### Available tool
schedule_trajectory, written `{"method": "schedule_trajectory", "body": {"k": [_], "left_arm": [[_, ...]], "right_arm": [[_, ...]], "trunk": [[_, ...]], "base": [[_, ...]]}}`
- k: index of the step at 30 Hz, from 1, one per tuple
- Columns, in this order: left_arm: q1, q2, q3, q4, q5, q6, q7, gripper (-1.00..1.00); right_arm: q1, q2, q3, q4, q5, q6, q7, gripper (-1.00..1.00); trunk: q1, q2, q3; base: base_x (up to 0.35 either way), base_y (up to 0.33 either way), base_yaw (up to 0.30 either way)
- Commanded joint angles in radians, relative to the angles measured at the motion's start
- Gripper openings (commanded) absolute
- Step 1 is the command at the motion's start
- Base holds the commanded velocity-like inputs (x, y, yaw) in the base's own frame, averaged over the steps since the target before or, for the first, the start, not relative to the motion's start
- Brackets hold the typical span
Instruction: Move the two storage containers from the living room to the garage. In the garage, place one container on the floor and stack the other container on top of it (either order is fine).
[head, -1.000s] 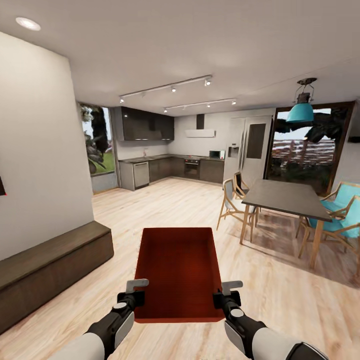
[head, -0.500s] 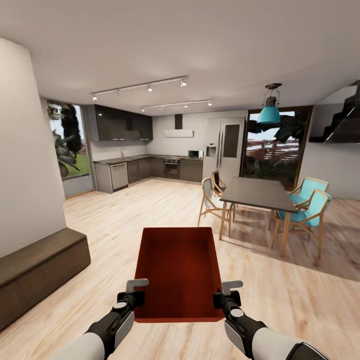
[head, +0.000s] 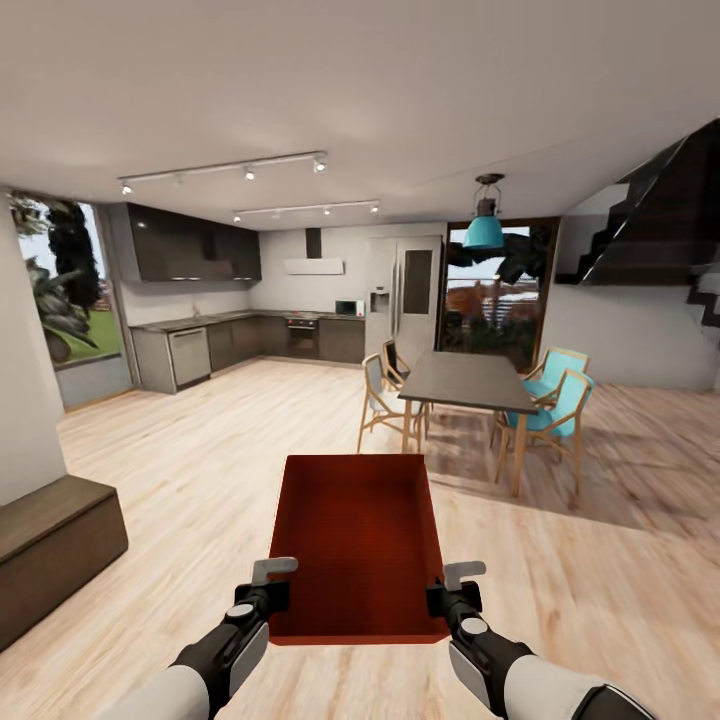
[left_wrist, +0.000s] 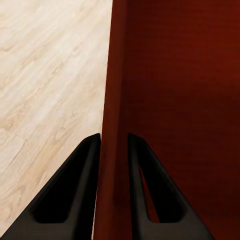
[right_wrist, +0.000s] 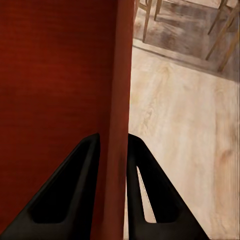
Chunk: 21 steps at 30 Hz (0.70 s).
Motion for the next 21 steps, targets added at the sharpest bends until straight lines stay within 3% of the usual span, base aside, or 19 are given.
{"method": "schedule_trajectory", "body": {"k": [1, 21], "left_arm": [[-0.001, 0.000, 0.002, -0.004, -0.008, -0.004, 0.014, -1.00], [-0.001, 0.000, 0.000, -0.006, -0.008, -0.005, 0.014, -1.00]], "right_arm": [[-0.001, 0.004, -0.037, 0.002, -0.016, -0.001, -0.004, -1.00], [-0.001, 0.004, -0.037, 0.002, -0.016, 0.000, -0.003, -1.00]], "trunk": [[0.000, -0.001, -0.001], [0.000, -0.001, -0.001]], "base": [[0.000, 0.000, -0.287], [0.000, 0.000, -0.287]]}}
